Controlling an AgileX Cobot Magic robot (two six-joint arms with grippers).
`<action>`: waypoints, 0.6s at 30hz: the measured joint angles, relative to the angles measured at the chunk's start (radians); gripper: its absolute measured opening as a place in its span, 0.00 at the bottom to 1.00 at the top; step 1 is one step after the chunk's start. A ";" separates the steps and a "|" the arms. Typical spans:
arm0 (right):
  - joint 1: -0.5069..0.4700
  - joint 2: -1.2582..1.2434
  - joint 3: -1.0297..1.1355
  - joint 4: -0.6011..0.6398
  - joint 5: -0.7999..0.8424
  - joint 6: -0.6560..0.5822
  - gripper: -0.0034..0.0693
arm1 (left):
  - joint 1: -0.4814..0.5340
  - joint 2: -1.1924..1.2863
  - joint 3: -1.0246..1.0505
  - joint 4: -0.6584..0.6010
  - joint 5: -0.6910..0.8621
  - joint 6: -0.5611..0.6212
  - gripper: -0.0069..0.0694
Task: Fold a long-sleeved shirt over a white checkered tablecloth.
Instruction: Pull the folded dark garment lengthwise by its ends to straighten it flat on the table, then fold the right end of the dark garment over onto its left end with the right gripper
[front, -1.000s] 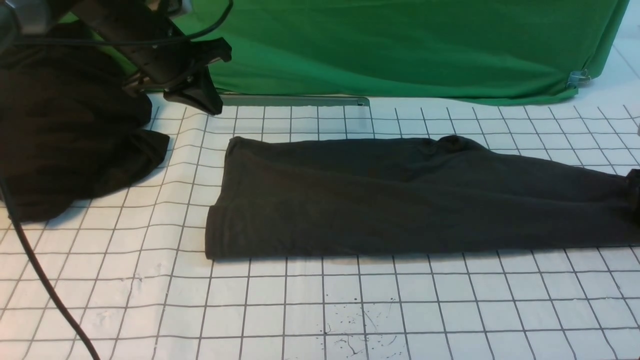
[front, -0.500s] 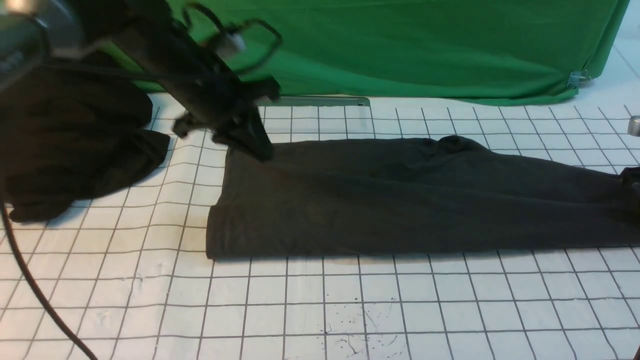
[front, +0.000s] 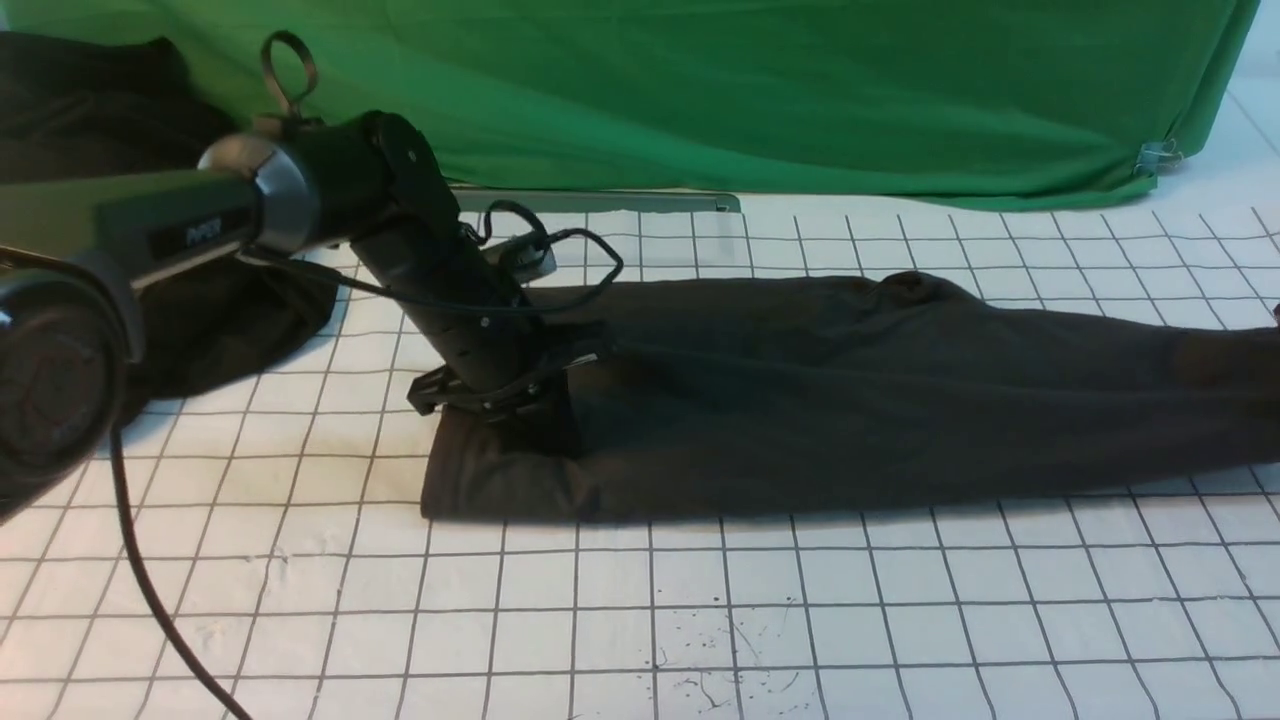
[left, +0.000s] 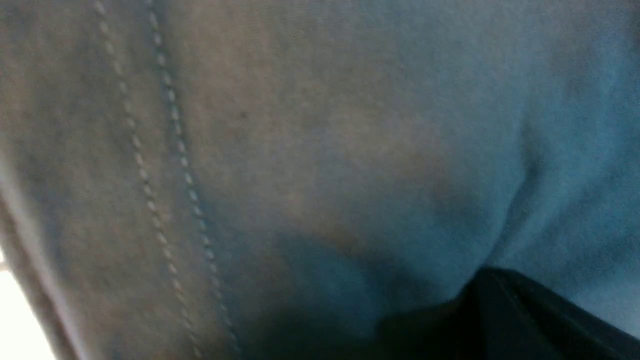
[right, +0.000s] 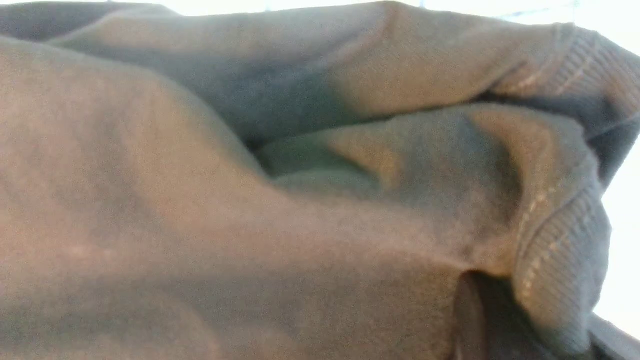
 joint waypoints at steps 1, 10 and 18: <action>-0.001 -0.009 -0.008 0.002 0.013 0.000 0.07 | 0.004 -0.017 -0.006 0.003 0.022 0.004 0.09; 0.013 -0.154 -0.145 0.049 0.117 0.009 0.07 | 0.138 -0.301 -0.063 0.002 0.116 0.058 0.09; 0.227 -0.319 -0.164 0.137 0.118 0.121 0.07 | 0.322 -0.474 0.088 0.003 0.123 0.118 0.09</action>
